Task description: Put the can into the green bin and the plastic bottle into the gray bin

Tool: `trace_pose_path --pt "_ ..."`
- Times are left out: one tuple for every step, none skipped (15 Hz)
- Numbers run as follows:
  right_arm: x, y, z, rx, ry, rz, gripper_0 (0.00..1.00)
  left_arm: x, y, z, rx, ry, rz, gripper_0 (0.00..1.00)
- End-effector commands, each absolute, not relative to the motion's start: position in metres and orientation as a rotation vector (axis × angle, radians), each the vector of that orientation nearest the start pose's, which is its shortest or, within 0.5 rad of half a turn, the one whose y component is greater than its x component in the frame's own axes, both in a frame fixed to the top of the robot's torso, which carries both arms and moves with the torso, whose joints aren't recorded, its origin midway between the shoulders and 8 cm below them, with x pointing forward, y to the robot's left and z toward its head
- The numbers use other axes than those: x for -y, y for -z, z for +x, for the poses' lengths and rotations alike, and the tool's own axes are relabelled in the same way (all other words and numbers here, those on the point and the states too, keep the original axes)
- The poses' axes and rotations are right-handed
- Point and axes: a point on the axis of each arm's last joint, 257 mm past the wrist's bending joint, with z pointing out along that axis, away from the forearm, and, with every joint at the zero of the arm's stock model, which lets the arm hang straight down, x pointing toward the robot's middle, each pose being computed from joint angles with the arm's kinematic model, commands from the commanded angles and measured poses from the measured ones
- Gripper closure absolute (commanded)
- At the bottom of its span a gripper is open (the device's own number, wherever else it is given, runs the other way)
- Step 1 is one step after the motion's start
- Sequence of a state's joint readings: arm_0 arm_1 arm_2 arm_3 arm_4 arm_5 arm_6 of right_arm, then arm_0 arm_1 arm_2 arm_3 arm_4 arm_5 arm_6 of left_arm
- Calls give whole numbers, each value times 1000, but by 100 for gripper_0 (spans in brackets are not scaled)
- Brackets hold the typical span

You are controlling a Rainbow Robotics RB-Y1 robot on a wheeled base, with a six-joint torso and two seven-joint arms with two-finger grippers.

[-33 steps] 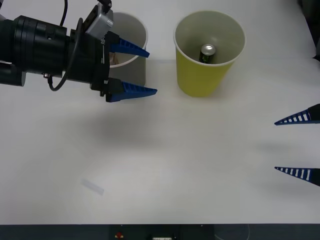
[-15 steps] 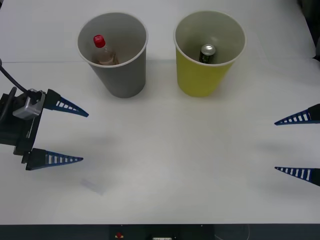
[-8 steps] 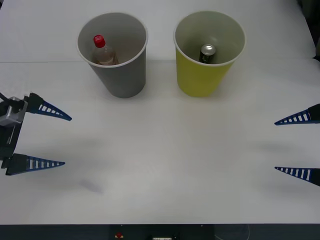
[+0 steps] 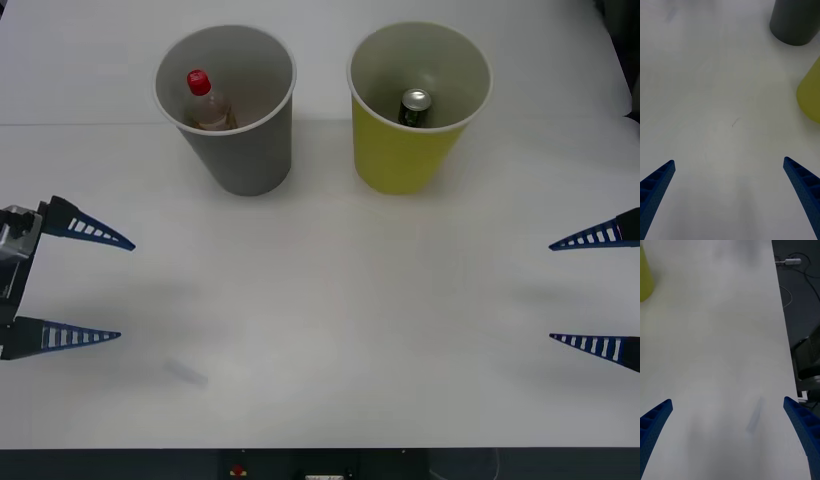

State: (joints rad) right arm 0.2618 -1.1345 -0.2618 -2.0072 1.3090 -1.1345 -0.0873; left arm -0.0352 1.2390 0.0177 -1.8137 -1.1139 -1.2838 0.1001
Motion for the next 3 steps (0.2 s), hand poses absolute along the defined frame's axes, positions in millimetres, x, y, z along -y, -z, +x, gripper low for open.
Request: trace_pose_path --pt "286 167 341 -1596 -209 -1634 0 -261 152 345 -1584 493 1702 0" --pt "286 167 341 -1596 -209 -1634 0 -261 152 345 -1584 493 1702 0" --pt "286 167 341 -1596 -209 -1634 0 -261 152 345 -1584 493 1702 0"
